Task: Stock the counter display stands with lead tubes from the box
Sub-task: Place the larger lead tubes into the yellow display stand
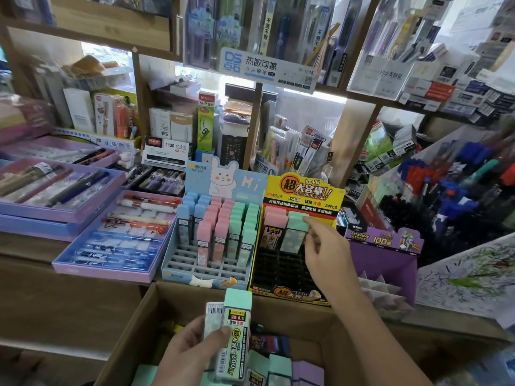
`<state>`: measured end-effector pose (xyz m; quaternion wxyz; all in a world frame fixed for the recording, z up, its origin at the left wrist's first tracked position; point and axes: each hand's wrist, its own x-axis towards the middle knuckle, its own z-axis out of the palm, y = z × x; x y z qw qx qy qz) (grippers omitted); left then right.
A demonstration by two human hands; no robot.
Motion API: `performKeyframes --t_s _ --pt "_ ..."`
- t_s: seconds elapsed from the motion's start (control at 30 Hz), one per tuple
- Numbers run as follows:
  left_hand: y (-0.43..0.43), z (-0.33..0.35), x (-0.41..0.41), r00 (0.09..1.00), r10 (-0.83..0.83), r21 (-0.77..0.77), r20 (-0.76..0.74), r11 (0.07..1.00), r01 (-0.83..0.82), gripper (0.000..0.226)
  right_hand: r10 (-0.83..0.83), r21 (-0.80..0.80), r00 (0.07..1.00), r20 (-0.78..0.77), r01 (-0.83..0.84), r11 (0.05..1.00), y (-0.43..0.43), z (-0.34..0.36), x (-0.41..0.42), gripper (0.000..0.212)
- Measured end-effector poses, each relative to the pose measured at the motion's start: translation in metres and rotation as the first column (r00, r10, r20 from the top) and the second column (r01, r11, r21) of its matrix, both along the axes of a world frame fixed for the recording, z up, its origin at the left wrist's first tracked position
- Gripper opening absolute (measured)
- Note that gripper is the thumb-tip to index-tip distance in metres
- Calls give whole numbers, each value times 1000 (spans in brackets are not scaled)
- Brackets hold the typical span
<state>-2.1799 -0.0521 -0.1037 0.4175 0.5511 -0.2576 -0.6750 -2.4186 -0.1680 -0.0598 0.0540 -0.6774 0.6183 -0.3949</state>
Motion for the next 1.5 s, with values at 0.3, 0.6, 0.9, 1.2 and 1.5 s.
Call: performKeyframes --t_s 0.3,0.6,0.9,1.2,1.5 --pt "5 3 0 1000 16 -50 -7 999 -16 20 55 36 965 256 -66 997 36 0 11 24" --pt "9 1 -6 995 -22 -139 -94 990 9 36 160 392 819 550 -423 817 76 -17 41 12" --pt "9 -3 -4 957 116 -37 -265 991 -130 27 168 266 773 612 -401 876 72 10 19 13" --pt "11 -1 -7 913 107 -40 -394 990 -133 22 63 16 948 311 -71 997 40 46 -32 15" --pt "8 1 -6 916 109 -17 -386 992 -125 23 -47 -57 998 35 49 997 12 41 -47 12"
